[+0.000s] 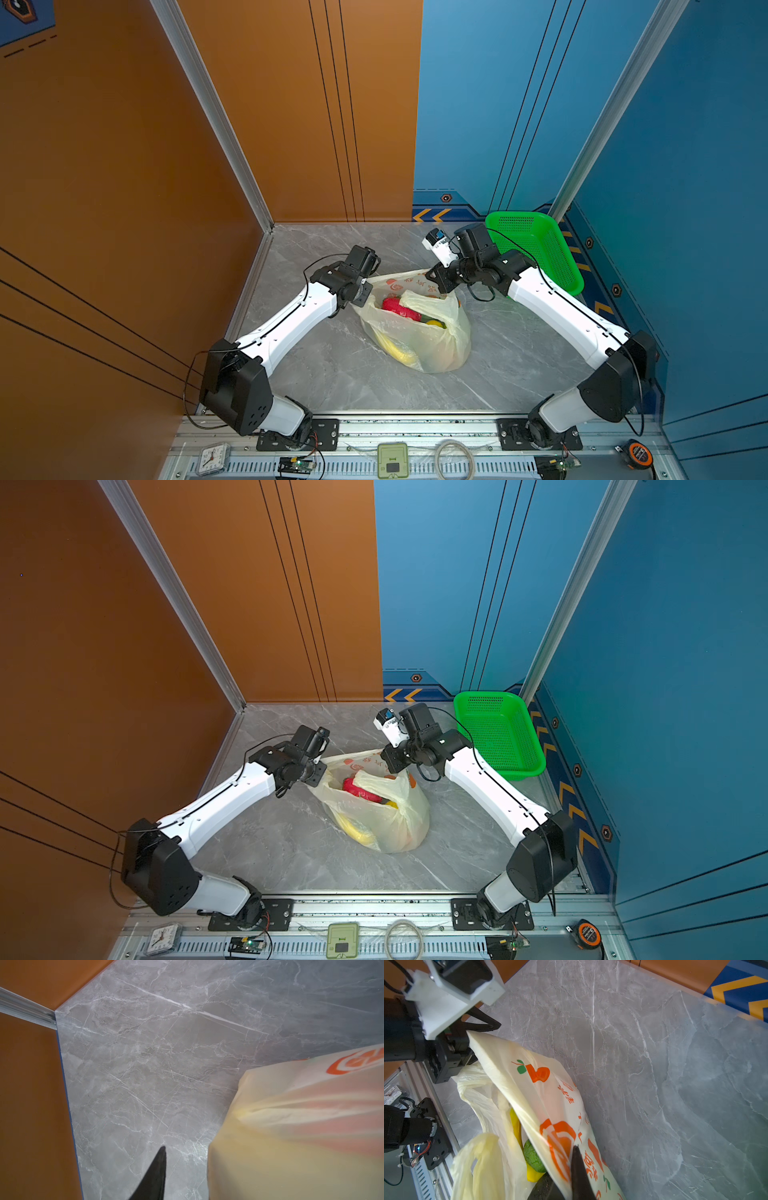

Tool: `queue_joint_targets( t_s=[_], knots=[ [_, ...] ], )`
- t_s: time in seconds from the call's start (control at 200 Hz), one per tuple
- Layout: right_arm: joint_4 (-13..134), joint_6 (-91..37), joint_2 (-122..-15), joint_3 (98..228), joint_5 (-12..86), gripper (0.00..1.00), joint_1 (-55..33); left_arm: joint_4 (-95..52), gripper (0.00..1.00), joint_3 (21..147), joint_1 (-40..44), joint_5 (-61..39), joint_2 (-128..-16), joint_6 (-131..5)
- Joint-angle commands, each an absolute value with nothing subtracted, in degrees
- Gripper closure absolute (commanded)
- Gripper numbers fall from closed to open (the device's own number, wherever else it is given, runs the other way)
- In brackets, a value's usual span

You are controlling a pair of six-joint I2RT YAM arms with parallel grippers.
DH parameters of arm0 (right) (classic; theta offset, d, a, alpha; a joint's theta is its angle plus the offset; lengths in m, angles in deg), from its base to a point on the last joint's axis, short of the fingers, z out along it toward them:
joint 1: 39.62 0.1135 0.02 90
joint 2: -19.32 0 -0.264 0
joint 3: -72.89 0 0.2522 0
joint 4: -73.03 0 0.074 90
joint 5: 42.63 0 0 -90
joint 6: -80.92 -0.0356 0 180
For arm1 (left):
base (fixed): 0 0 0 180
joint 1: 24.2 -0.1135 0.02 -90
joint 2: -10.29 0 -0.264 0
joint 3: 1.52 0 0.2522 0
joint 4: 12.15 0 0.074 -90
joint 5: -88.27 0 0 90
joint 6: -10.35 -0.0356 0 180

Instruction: Untie the knot of the plastic bag and take out the fruit

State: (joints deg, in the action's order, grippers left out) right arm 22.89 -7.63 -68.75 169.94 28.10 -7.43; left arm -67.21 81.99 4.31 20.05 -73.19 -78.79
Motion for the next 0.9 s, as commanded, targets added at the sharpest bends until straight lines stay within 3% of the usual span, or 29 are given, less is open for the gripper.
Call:
queue_joint_targets(
  t_s=[0.0, 0.15, 0.205, 0.275, 0.36, 0.526, 0.896],
  knots=[
    [23.4, -8.9, -66.0, 169.8, 32.5, 1.0, -9.2, -72.9, 0.76, 82.4, 1.8, 20.2, -73.2, -76.7],
    [23.3, -9.6, -66.9, 169.9, 32.5, 1.0, -8.8, -71.8, 1.0, 84.2, 2.5, 11.5, -72.8, -75.9],
    [22.6, -10.4, -67.5, 170.4, 33.2, 0.99, -8.6, -71.4, 1.0, 84.5, 3.0, 9.4, -72.5, -75.7],
    [20.3, -12.1, -68.4, 172.0, 34.1, 0.69, -8.6, -71.3, 1.0, 84.9, 3.6, 7.5, -72.2, -74.6],
    [16.0, -15.0, -68.7, 174.9, 36.3, 0.49, -8.1, -71.4, 1.0, 85.1, 4.2, 6.1, -71.7, -73.4],
    [7.6, -18.8, -66.3, 179.3, 40.7, 0.25, -4.6, -71.4, 1.0, 84.7, 4.3, 3.5, -70.3, -70.7],
    [-1.9, -22.0, -67.0, 181.8, 62.3, 0.18, 14.5, -72.6, 1.0, 85.7, 4.5, -1.0, -69.6, -67.4]
  ],
)
